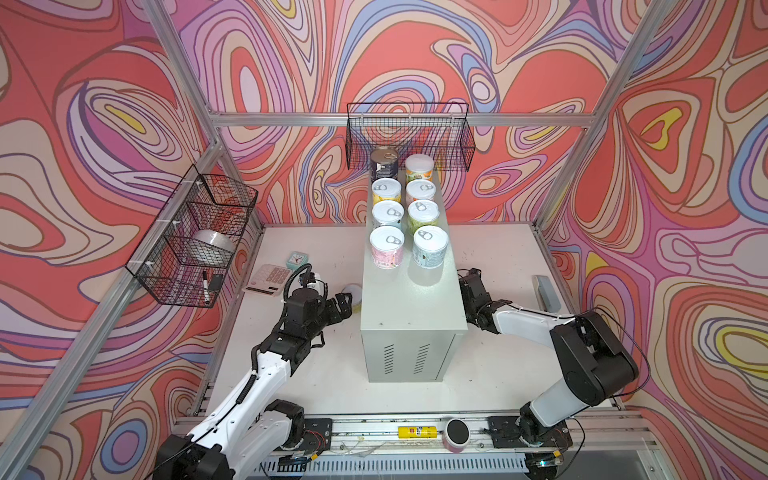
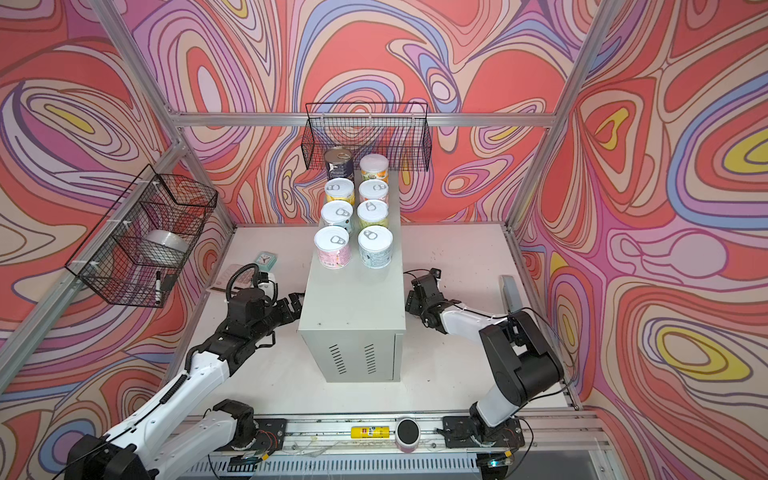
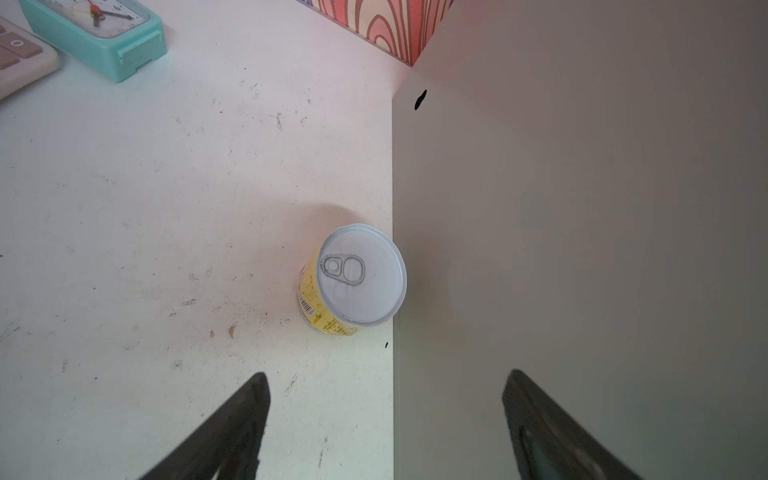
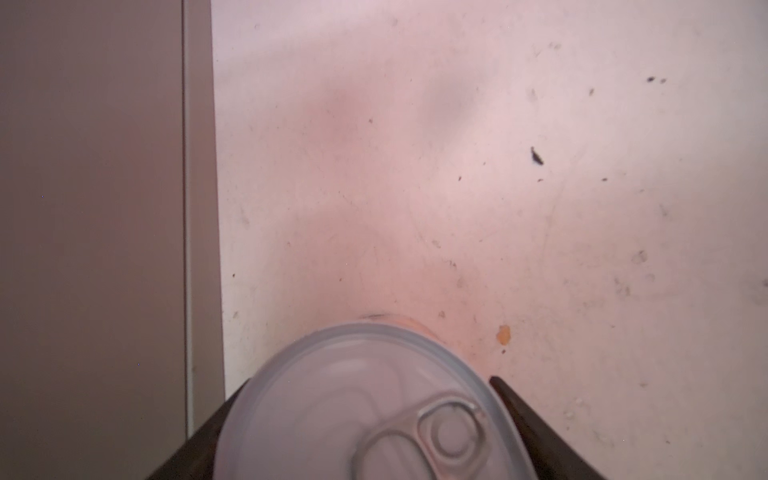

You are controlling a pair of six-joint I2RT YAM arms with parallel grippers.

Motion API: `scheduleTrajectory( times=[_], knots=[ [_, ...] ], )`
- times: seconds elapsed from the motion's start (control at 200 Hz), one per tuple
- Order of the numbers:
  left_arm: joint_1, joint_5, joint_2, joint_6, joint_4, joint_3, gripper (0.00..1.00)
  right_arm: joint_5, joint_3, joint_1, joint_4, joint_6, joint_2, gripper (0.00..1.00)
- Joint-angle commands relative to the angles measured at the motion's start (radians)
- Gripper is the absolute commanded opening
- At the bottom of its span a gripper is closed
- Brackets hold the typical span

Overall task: Place and organize the canned foods onto the counter
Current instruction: 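Close the right gripper around the orange-labelled can, then lift the held orange-labelled can with the right gripper toward the cabinet top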

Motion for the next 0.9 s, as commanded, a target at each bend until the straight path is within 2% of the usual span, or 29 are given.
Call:
scheduleTrajectory(
  times=[0.0,0.125,0.2,0.23,0.29,0.476,0.746,0.896],
  knots=[
    [-0.004,-0.003,-0.007,0.007,0.006,0.017,0.89,0.021,-0.003,0.002,-0.024,0.022,0.030,0.72],
    [-0.004,-0.005,-0.004,0.011,0.004,0.020,0.89,0.023,-0.006,0.002,-0.028,0.017,0.015,0.57],
    [-0.005,-0.005,0.000,0.010,0.005,0.019,0.89,0.028,-0.007,0.002,-0.036,0.013,0.002,0.41],
    [-0.004,-0.003,0.001,0.010,0.007,0.019,0.89,0.032,-0.007,0.002,-0.043,0.011,-0.004,0.31],
    [-0.005,-0.003,0.004,0.010,0.011,0.020,0.89,0.041,-0.010,0.001,-0.055,0.012,-0.023,0.00],
    [-0.004,-0.002,0.023,0.017,0.019,0.029,0.89,0.061,-0.014,0.002,-0.117,-0.002,-0.114,0.00],
    [-0.005,0.001,0.044,0.026,0.036,0.039,0.89,0.045,0.032,0.002,-0.305,-0.032,-0.304,0.00],
    [-0.005,-0.009,0.033,0.032,0.021,0.044,0.89,0.014,0.146,0.002,-0.486,-0.064,-0.408,0.00]
  ],
)
